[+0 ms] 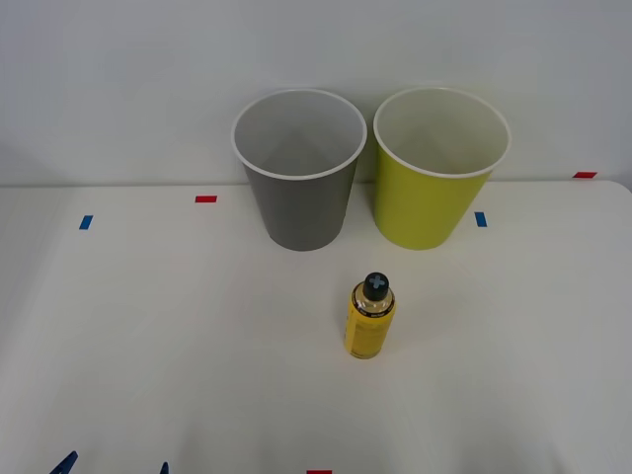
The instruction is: Put cans in the gray bin and PET bottles in the light green bin.
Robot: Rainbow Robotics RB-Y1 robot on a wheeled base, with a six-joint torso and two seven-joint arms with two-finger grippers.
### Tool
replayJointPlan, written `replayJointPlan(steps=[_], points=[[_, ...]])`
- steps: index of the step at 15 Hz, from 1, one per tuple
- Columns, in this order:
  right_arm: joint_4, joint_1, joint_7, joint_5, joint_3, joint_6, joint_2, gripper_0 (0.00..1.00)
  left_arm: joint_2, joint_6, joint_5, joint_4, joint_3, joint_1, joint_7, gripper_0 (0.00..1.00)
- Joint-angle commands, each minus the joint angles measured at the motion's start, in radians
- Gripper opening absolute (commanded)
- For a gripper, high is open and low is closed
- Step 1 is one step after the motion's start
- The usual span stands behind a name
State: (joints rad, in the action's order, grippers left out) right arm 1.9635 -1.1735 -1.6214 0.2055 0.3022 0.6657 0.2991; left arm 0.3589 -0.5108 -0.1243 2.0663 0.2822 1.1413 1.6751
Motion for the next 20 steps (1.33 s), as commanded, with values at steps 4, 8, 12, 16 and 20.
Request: replayJointPlan(steps=[4, 8, 12, 16, 20], points=[[0.000, 0.000, 0.000, 0.000, 0.000, 0.000, 0.000, 1.00, 0.000, 0.000, 0.000, 0.000, 0.000, 0.000, 0.000, 1.00], [0.000, 0.000, 0.000, 0.000, 0.000, 0.000, 0.000, 1.00, 0.000, 0.000, 0.000, 0.000, 0.000, 0.000, 0.000, 1.00], [0.000, 0.000, 0.000, 0.000, 0.000, 0.000, 0.000, 1.00, 0.000, 0.000, 0.000, 0.000, 0.000, 0.000, 0.000, 1.00], [0.000, 0.000, 0.000, 0.000, 0.000, 0.000, 0.000, 1.00, 0.000, 0.000, 0.000, 0.000, 0.000, 0.000, 0.000, 1.00], [0.000, 0.000, 0.000, 0.000, 0.000, 0.000, 0.000, 1.00, 0.000, 0.000, 0.000, 0.000, 0.000, 0.000, 0.000, 1.00]])
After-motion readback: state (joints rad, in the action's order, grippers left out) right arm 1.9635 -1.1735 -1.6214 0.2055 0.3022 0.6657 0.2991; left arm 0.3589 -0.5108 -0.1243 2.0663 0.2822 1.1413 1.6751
